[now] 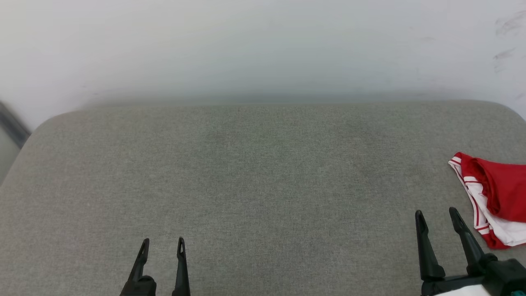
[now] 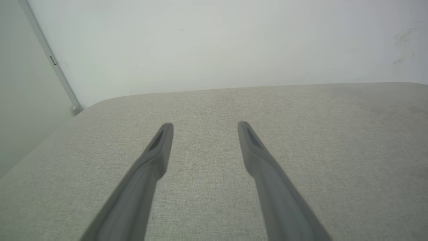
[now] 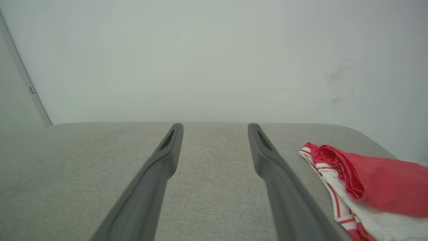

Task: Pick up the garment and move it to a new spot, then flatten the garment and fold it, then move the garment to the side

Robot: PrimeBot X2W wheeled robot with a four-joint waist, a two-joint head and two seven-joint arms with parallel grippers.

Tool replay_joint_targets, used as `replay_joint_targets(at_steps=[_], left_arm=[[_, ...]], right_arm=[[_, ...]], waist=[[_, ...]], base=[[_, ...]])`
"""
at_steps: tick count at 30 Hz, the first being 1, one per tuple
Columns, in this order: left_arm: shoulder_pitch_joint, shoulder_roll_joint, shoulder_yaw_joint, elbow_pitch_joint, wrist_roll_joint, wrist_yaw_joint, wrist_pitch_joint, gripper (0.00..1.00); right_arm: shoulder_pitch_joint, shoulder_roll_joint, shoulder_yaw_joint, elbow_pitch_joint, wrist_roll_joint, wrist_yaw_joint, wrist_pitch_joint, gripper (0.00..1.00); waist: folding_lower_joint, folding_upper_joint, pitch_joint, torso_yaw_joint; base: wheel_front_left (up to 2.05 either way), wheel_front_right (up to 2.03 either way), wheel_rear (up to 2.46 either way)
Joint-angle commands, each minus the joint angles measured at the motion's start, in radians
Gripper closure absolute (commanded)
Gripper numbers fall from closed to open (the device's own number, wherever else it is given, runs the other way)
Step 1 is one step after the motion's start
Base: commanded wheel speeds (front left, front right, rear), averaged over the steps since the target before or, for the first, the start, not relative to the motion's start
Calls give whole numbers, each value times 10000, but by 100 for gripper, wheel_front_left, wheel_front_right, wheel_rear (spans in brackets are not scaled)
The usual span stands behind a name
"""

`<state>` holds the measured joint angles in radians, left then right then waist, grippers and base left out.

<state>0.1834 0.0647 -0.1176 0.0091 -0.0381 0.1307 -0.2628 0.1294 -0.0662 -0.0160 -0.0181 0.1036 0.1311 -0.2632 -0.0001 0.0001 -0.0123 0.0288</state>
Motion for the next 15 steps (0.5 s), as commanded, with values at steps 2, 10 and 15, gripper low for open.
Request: replay_joint_targets(at_steps=[2,10,15], left_arm=[[207,-18,65,-15,-18,-66,-24,0],[376,-73,142,-86,-51,-139,-24,0],[343,-100,179,-166,-45,-165,-24,0]], right_arm=[[310,111,-75,-119,134,-8,-13,0],[629,181,-243,-129,364,-8,-15,0],[626,182,-272,-91,552,-8,-13,0]], waist=[[1,-1,-88,8],[1,-1,-178,15],[1,-1,-145,29]], base=[[0,0,0],[0,0,0],[0,0,0]])
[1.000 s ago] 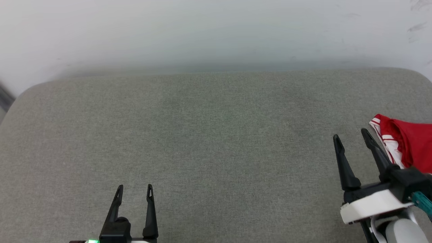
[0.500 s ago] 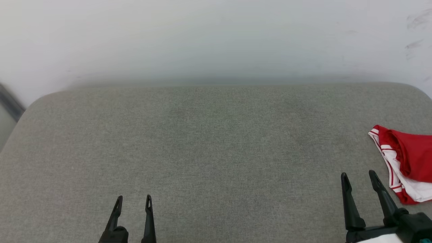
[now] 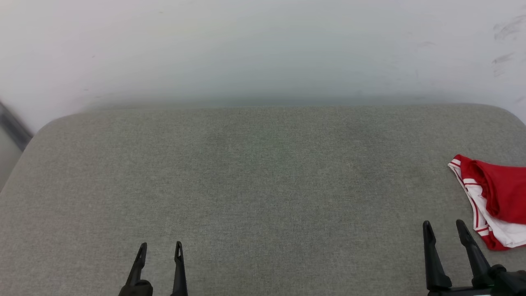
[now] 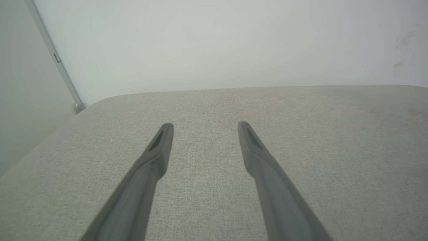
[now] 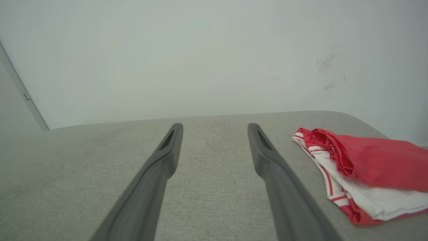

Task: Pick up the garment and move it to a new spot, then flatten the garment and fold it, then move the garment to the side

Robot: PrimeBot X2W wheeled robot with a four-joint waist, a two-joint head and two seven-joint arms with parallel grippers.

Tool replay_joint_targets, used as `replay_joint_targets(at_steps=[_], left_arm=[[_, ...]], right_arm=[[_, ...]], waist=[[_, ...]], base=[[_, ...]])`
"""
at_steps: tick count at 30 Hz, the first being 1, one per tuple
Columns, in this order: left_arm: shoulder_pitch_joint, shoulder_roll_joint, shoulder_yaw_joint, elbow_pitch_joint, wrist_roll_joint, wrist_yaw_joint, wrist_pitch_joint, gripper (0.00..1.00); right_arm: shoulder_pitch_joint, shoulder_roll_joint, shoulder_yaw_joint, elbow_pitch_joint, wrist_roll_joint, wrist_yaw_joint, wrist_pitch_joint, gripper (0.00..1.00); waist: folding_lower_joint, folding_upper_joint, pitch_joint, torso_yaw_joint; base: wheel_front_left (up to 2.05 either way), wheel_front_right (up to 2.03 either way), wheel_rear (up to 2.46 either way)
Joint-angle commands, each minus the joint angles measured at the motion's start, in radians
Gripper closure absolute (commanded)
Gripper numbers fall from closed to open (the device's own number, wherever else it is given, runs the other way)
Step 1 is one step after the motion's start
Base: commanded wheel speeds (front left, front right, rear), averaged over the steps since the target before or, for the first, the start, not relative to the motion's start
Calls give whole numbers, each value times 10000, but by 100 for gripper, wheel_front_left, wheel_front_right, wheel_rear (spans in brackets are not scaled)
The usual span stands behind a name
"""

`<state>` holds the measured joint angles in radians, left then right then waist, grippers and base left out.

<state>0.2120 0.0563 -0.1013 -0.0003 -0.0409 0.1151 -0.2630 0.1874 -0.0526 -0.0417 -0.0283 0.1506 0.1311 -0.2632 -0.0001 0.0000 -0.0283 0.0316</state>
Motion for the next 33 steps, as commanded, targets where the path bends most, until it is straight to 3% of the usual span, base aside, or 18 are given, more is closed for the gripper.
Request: replay_joint_targets(at_steps=[1,6,33], left_arm=[[1,-4,16,-42,-1,-4,3,100],[91,-6,7,360,-111,-12,57,100],[-1005,255,336,1059,-5484,-815,963,100]], right_arm=[[-1,0,-4,1,11,0,0,100],[31,-2,33,422,100,0,34,100],[-954,-246,109,1136,5077,-1,988,100]], waist=[[1,0,15,2],[1,0,18,0],[1,0,79,-66]], base=[[0,0,0],[0,0,0],[0,0,0]])
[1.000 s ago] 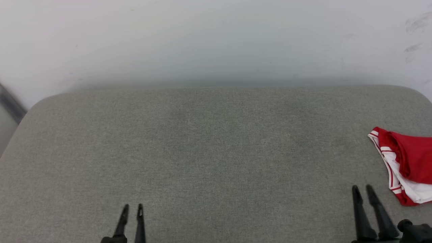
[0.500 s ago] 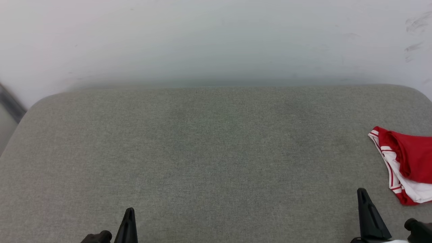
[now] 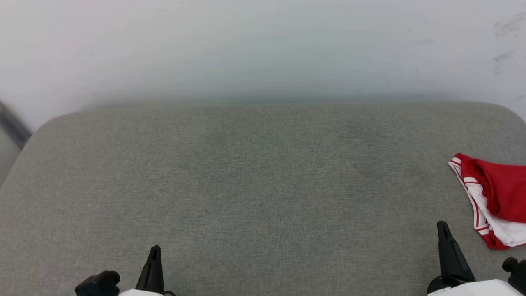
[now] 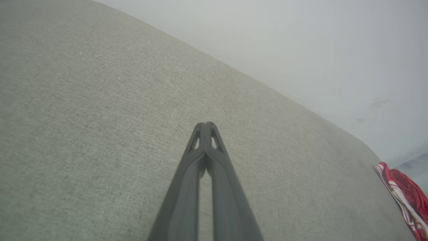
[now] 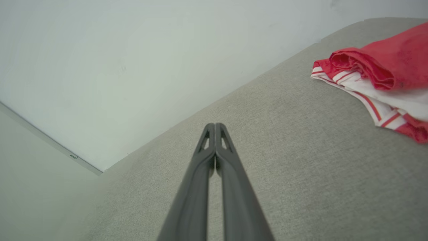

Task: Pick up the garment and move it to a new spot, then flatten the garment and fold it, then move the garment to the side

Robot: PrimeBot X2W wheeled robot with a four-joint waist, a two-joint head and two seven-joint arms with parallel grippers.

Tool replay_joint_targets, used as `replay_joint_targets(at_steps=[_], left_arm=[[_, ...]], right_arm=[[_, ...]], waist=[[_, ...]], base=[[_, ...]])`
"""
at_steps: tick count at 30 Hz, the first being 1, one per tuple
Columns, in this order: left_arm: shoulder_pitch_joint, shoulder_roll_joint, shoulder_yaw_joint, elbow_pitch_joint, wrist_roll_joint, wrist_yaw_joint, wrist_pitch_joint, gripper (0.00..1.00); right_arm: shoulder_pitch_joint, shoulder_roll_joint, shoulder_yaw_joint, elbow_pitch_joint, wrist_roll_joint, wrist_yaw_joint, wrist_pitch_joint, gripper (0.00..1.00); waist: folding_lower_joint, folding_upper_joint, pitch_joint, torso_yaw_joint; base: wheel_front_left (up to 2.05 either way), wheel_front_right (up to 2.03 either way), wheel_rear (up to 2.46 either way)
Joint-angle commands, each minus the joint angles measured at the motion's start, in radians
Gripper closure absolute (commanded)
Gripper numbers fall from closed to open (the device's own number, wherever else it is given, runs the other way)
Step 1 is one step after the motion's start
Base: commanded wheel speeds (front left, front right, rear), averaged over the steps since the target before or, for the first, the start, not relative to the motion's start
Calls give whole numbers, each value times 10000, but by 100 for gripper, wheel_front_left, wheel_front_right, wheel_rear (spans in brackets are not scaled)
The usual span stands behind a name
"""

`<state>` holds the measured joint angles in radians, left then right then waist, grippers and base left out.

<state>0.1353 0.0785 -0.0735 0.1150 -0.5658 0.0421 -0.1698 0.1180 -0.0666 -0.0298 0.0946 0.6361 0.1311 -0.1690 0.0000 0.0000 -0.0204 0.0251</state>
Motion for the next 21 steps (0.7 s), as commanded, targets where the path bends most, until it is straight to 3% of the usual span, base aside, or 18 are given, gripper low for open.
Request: replay_joint_targets(at_steps=[1,21], left_arm=[[-274,39,70,-68,-407,-108,64,100],[-908,119,371,287,-3459,-580,678,100]], right_arm=[[-295,-111,-11,-69,381,-1,76,100],[-872,-176,-68,363,3208,-2,719,100]], waist=[[0,0,3,-3],[0,0,51,-54]], base=[[0,0,0],[0,0,0]])
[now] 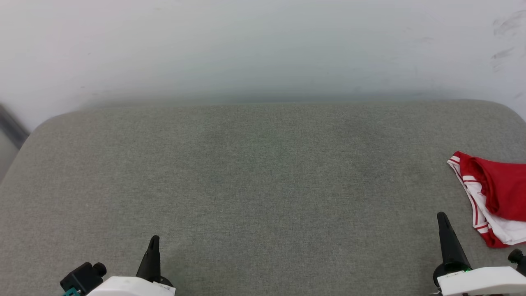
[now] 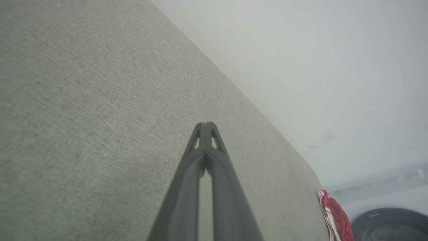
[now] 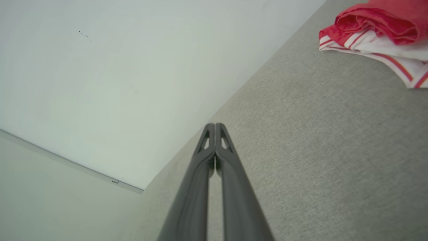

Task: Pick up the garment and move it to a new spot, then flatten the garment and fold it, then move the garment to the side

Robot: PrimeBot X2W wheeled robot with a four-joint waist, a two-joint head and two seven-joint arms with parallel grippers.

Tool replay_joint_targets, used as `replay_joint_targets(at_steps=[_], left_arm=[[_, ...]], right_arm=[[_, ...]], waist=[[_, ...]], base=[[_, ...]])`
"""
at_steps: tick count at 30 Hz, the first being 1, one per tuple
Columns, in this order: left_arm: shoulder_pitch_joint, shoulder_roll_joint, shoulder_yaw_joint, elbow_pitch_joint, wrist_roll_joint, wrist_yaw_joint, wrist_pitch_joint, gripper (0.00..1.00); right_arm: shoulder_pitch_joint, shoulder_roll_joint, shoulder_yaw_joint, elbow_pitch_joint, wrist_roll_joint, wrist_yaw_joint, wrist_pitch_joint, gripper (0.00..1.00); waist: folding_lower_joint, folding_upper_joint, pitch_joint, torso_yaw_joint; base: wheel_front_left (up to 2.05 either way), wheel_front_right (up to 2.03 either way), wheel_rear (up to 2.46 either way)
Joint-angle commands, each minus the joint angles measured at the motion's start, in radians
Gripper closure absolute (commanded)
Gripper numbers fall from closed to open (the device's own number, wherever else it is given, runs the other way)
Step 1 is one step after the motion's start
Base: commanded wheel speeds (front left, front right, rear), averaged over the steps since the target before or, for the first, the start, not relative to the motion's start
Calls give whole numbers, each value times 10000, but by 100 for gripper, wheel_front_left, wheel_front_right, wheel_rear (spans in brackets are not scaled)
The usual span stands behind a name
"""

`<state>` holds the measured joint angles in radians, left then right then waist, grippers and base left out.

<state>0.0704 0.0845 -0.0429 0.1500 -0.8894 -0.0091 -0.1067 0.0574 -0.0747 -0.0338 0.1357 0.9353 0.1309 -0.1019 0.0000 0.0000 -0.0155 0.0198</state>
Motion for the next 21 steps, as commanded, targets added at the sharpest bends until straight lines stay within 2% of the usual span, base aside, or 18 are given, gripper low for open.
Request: replay_joint_targets(at_steps=[1,21], left_arm=[[-293,62,78,-50,-356,-92,71,100],[-783,74,391,265,-2778,-472,628,100]], right_arm=[[-296,-97,-32,-29,340,0,74,100],[-748,-106,-131,331,2596,-1,646,100]], waist=[[0,0,4,-4],[0,0,52,-55]], base=[[0,0,0],[0,0,0]])
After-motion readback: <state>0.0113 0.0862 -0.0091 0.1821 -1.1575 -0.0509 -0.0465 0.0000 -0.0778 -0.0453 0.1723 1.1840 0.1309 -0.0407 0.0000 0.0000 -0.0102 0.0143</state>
